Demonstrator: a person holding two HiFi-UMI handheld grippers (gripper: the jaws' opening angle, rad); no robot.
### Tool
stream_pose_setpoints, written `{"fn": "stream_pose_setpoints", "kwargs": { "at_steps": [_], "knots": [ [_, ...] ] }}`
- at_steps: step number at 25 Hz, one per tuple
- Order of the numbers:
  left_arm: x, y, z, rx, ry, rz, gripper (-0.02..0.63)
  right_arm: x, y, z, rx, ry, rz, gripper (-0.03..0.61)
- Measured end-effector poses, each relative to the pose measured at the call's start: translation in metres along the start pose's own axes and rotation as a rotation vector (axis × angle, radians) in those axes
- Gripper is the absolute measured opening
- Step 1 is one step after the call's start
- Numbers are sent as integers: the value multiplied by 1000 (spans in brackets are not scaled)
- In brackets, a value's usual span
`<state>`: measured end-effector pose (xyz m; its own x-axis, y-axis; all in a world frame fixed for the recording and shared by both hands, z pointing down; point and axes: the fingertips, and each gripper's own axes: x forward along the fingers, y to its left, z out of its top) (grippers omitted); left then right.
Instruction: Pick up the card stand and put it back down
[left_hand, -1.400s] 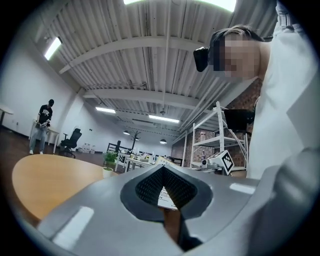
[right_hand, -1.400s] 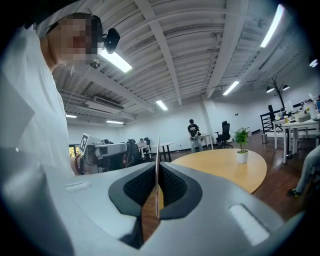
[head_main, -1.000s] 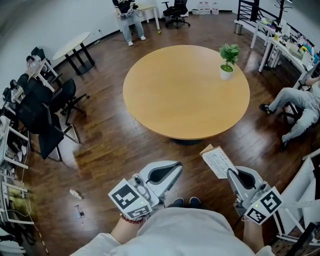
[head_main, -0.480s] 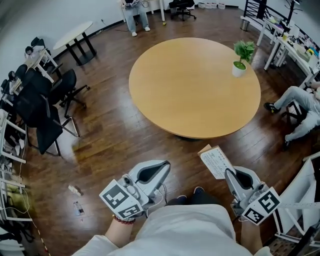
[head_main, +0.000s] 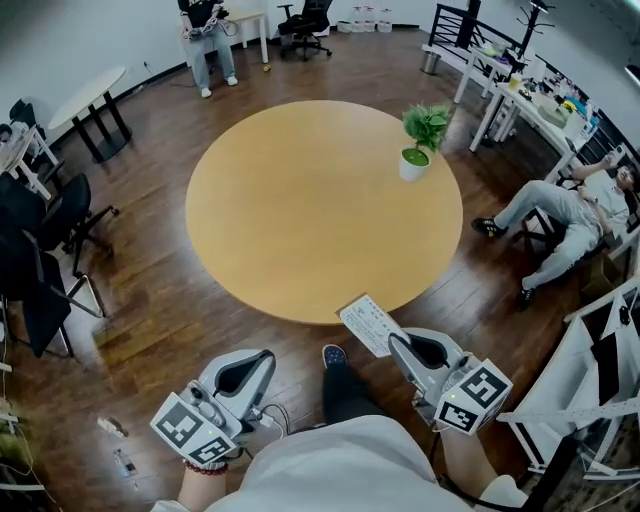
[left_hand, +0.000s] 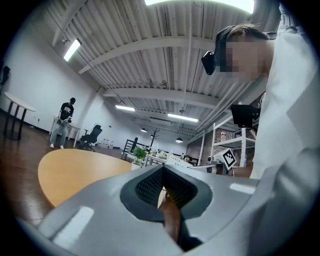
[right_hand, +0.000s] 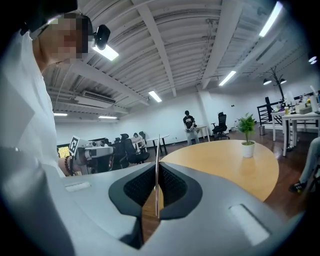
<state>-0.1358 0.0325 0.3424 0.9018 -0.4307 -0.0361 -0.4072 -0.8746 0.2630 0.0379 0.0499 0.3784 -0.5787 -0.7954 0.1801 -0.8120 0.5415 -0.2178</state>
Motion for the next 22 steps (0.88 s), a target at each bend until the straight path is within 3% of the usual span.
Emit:
{"fn": "stream_pose_setpoints", "kwargs": {
  "at_steps": [8,12,17,22],
  "knots": [
    [65,55,25,32,-36,48,2,63,-87,20,-42,13,60,18],
    [99,78,39,24,-31,111,2,89,-151,17,11,71,37,18],
    [194,94,71,-2,-3,84,2,97,-258,56,49,129,-24,18],
    [219,138,62,-24,42,196,2,187,-324,27,49,197,56,18]
  ]
}}
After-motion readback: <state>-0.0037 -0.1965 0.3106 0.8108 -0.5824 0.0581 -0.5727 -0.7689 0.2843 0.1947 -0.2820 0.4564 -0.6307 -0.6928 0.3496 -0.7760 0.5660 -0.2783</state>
